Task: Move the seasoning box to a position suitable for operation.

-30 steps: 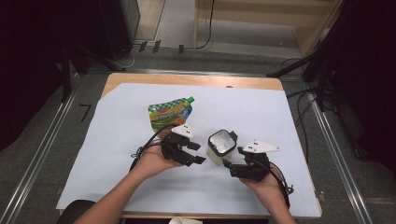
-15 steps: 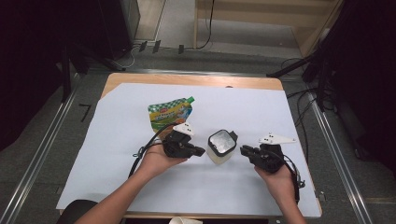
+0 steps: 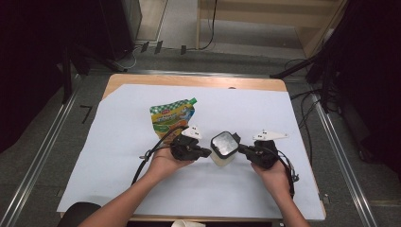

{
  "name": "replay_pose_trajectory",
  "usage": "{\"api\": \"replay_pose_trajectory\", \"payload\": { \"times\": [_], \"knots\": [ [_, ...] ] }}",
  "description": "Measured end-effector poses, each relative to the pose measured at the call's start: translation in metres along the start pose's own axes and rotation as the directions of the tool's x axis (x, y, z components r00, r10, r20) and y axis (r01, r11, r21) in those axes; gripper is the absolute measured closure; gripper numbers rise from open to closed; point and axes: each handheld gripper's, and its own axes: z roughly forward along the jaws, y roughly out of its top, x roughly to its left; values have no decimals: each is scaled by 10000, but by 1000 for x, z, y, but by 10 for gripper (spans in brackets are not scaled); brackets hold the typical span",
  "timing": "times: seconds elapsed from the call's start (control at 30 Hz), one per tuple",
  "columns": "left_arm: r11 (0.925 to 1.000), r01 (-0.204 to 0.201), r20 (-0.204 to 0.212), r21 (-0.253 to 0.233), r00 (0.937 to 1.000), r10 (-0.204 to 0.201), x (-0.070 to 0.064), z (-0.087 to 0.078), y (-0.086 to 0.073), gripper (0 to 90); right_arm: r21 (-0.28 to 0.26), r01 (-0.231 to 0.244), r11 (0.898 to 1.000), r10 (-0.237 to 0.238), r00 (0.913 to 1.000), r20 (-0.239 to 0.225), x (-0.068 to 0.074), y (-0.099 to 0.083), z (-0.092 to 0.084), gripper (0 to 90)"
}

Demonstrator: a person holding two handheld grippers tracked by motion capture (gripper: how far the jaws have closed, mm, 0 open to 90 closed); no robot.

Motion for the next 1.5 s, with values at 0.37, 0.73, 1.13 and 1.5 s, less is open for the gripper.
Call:
{"api": "replay_pose_trajectory", "payload": {
  "times": [0.37, 0.73, 1.13, 1.5],
  "knots": [
    [9999, 172, 389, 9, 9991, -172, 4, 0, 0, 900, 272, -6, 9996, 11, 9998, -174, 4, -2, -4, 900],
    [9998, 178, 961, 88, 9952, -185, 7, -3, 0, 878, 600, 58, 9982, -56, 10000, -45, 17, -10, -10, 900],
    [9998, -217, 1174, 23, 9929, 213, -1, -10, 7, 438, 201, -347, 9992, 340, 9988, 352, -1, -3, -26, 900],
    [9998, 53, 1248, 177, 9922, -75, 5, -1, 15, 285, 326, -976, 9947, 959, 9941, 505, -13, 12, -6, 900]
  ]
}}
